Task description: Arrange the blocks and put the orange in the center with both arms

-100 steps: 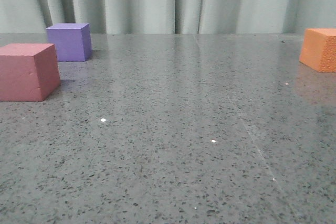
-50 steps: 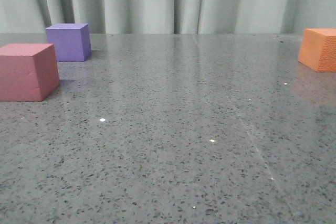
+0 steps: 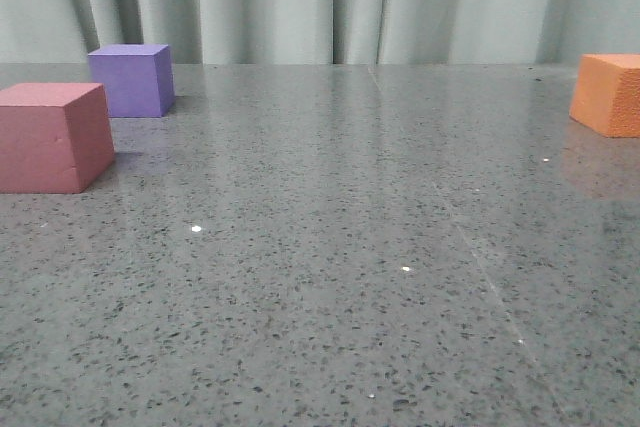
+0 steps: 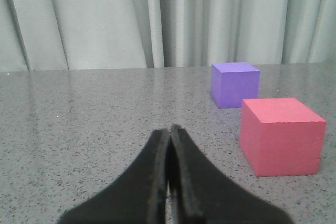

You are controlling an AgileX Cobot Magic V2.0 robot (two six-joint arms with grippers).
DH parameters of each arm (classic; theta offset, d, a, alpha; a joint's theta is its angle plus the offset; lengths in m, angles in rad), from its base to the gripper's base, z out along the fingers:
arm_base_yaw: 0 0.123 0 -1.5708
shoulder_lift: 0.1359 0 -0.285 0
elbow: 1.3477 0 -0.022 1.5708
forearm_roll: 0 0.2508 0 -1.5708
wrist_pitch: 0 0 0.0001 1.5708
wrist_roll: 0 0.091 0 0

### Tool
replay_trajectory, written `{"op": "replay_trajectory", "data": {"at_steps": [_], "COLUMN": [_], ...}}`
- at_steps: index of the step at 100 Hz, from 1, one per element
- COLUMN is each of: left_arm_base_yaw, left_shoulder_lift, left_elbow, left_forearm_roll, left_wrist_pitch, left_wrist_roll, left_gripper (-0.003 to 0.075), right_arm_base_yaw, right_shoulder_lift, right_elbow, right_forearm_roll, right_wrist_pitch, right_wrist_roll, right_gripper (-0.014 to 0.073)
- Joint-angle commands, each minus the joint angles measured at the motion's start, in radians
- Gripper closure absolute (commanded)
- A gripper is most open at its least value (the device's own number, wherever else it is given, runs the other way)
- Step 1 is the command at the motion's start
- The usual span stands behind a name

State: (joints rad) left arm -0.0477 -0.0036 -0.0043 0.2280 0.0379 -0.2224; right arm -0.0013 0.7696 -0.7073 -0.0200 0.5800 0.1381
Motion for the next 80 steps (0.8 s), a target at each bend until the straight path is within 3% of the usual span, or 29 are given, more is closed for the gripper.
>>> {"op": "replay_trajectory", "data": {"at_steps": [1, 10, 20, 25, 49, 80], "left_arm_base_yaw": [0.0, 0.0, 0.0, 0.0, 0.0, 0.0], "left_shoulder_lift": [-0.03, -0.03, -0.03, -0.03, -0.03, -0.03], "left_elbow": [0.055, 0.055, 0.055, 0.055, 0.055, 0.055], "left_forearm_roll": [-0.001, -0.001, -0.001, -0.001, -0.001, -0.001], "left_wrist_pitch": [-0.078, -0.078, -0.078, -0.078, -0.078, -0.078], "left_wrist_roll": [-0.002, -0.002, -0.002, -0.002, -0.002, -0.002], "left_gripper": [0.0739, 0.0739, 0.0739, 0.0739, 0.0739, 0.0739], "right_arm_base_yaw": [-0.005, -0.005, -0.005, -0.005, -0.005, -0.005], "right_shoulder_lift": [0.005, 0.005, 0.005, 0.005, 0.04, 0.341], "right_elbow": [-0.037, -0.037, -0.037, -0.037, -0.086, -0.424], "right_forearm_roll": [0.001, 0.001, 0.001, 0.001, 0.001, 0.001], "right_wrist_pitch": [-0.026, -0.002, 0.003, 0.003, 0.023, 0.117], "right_wrist_roll": [-0.004, -0.004, -0.004, -0.004, -0.004, -0.082], "right_gripper": [0.0519, 0.0331, 0.0032, -0.0078, -0.0029, -0.0029]}}
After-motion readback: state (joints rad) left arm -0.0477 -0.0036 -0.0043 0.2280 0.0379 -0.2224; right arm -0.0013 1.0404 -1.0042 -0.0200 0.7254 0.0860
